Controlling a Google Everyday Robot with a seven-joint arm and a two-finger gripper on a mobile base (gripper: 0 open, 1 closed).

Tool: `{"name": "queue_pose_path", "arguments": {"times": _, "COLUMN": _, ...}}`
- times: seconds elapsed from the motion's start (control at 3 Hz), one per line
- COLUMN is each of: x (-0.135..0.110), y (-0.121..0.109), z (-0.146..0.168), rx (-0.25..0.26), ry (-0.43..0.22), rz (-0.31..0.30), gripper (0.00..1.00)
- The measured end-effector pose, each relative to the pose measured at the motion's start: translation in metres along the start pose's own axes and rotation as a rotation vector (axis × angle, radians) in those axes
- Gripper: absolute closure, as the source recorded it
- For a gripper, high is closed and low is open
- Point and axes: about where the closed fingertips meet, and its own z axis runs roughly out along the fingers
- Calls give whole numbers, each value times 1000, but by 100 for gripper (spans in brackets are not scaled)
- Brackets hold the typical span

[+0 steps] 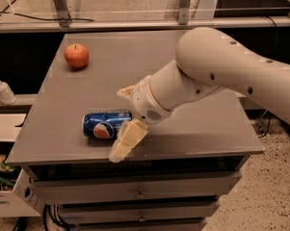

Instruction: Pick pepsi can

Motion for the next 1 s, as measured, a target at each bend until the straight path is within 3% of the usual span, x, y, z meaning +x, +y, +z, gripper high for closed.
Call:
{"name": "queue_pose_path", "arguments": {"times": 0.33, "x": 0, "y": -6, "z": 12, "rx": -2, "ry": -16, "rz": -8, "gripper": 18}}
{"name": "queue_pose_path", "arguments": {"times": 1.0, "x": -11, "y": -14, "z": -4, "rx": 29, "ry": -20, "rz": -17, "gripper": 65}}
